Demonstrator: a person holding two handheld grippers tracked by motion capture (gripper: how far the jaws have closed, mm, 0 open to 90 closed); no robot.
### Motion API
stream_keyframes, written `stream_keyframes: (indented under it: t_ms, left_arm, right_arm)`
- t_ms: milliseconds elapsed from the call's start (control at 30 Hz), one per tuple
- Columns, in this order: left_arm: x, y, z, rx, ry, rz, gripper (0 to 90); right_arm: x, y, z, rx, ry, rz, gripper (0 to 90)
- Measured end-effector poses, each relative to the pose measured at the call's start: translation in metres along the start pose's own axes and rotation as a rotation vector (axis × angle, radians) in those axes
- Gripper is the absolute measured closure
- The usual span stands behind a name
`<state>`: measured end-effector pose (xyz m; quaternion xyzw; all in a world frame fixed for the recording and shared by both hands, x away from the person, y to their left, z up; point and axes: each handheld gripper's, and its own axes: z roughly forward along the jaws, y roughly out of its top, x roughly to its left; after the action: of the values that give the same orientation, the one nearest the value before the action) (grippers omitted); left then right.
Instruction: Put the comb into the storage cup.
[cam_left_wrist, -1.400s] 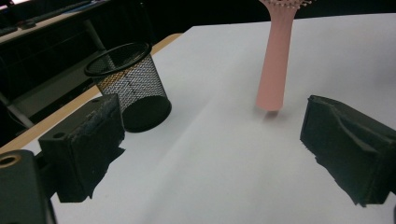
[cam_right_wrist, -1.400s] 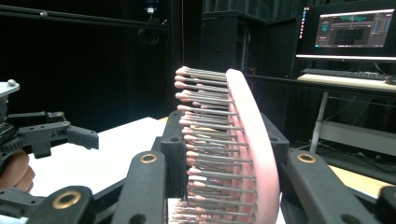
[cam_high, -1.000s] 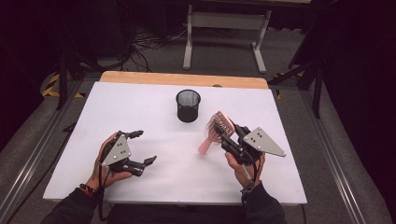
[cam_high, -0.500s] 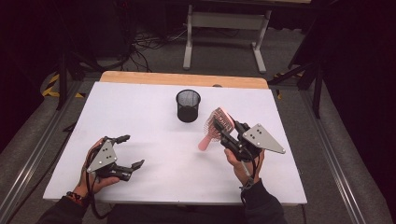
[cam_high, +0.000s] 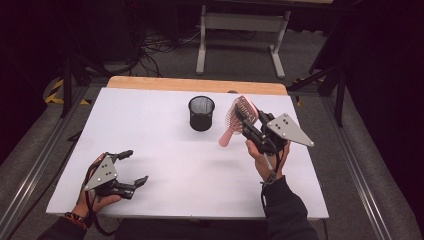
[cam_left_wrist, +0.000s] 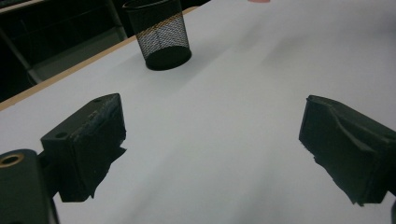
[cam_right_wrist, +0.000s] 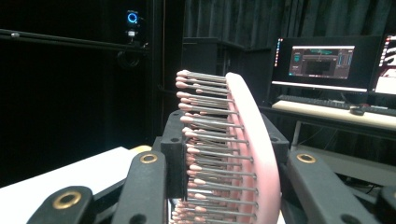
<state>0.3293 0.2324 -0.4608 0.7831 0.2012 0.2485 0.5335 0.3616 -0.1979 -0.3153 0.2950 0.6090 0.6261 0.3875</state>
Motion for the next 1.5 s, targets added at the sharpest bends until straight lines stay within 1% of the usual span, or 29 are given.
stream_keyframes:
  t_ms: [33,100,133,167,200,233,300,333,367,400,433,533,567,600,633,667,733,800,833,900,967,1000,1100,1200,1367,1500]
  left_arm:
    - [0.001,-0.001,-0.001,0.001,-0.001,-0.002,8.2]
    - [0.001,-0.002,-0.003,0.005,0.0,-0.008,8.1]
    - [0.002,-0.002,-0.004,0.007,0.002,-0.006,8.1]
    - [0.002,-0.003,-0.004,0.004,0.002,-0.013,8.0]
    - [0.003,-0.003,-0.005,0.003,0.004,-0.012,8.0]
    - [0.004,-0.004,-0.006,0.0,0.004,-0.019,8.0]
    - [0.004,-0.004,-0.007,0.002,0.002,-0.021,8.0]
    - [0.005,-0.005,-0.007,0.001,0.006,-0.016,8.0]
    - [0.005,-0.005,-0.008,0.005,0.009,-0.011,8.0]
    - [0.005,-0.005,-0.008,0.005,0.005,-0.014,8.0]
    - [0.005,-0.005,-0.008,0.005,0.005,-0.016,8.0]
    - [0.006,-0.006,-0.008,0.0,0.005,-0.017,7.8]
    - [0.007,-0.006,-0.008,0.0,0.003,-0.016,7.8]
    - [0.006,-0.006,-0.008,0.0,0.001,-0.013,7.8]
    - [0.007,-0.006,-0.008,0.006,0.001,-0.011,7.7]
    - [0.007,-0.006,-0.008,0.006,0.001,-0.011,7.6]
    - [0.007,-0.006,-0.008,0.001,-0.004,-0.015,7.6]
    - [0.008,-0.005,-0.008,0.004,-0.001,-0.007,7.4]
    - [0.008,-0.005,-0.009,0.003,-0.001,-0.007,7.4]
    - [0.009,-0.005,-0.01,-0.002,0.002,-0.009,7.4]
    - [0.009,-0.005,-0.011,-0.011,0.002,-0.016,7.5]
    - [0.009,-0.005,-0.011,-0.012,0.002,-0.018,7.5]
    - [0.009,-0.004,-0.011,-0.006,-0.004,-0.012,7.6]
    - [0.009,-0.004,-0.011,-0.012,-0.004,-0.013,7.5]
    - [0.009,-0.004,-0.01,-0.004,-0.003,-0.008,7.4]
    - [0.009,-0.004,-0.01,-0.003,-0.01,-0.012,7.2]
  right_arm:
    - [-0.001,0.005,0.004,-0.006,-0.001,-0.002,64.1]
    - [-0.002,0.007,0.007,-0.008,-0.003,-0.002,64.1]
    - [-0.003,0.011,0.013,-0.013,-0.005,0.001,64.1]
    - [-0.004,0.013,0.016,-0.014,-0.006,-0.007,64.1]
    - [-0.004,0.013,0.016,-0.014,-0.006,-0.007,64.1]
    - [-0.004,0.017,0.022,-0.016,-0.01,-0.008,64.1]
    - [-0.005,0.019,0.025,-0.017,-0.01,-0.008,64.1]
    - [-0.006,0.021,0.031,-0.017,-0.016,-0.011,64.2]
    - [-0.006,0.021,0.031,-0.017,-0.016,-0.011,64.2]
    - [-0.006,0.022,0.035,-0.017,-0.017,-0.008,64.1]
    - [-0.006,0.024,0.04,-0.014,-0.02,-0.015,64.1]
    - [-0.007,0.026,0.044,-0.015,-0.024,-0.018,64.1]
    - [-0.008,0.027,0.046,-0.017,-0.024,-0.014,64.1]
    - [-0.009,0.028,0.051,-0.02,-0.023,0.002,64.1]
    - [-0.01,0.029,0.053,-0.02,-0.026,0.001,64.2]
    - [-0.01,0.029,0.053,-0.02,-0.026,0.001,64.2]
    - [-0.011,0.032,0.058,-0.019,-0.034,-0.007,64.2]
    - [-0.012,0.034,0.062,-0.022,-0.035,-0.003,64.1]
    - [-0.012,0.036,0.067,-0.02,-0.033,-0.006,64.1]
    - [-0.011,0.037,0.069,-0.019,-0.032,-0.006,64.2]
    - [-0.012,0.04,0.077,-0.021,-0.034,-0.004,64.2]
    - [-0.012,0.04,0.077,-0.021,-0.034,-0.004,64.2]
    - [-0.012,0.043,0.084,-0.025,-0.044,-0.006,64.2]
    - [-0.012,0.045,0.088,-0.024,-0.054,-0.015,64.2]
    - [-0.013,0.048,0.097,-0.025,-0.07,-0.017,64.2]
    - [-0.016,0.048,0.106,-0.025,-0.076,-0.009,64.2]
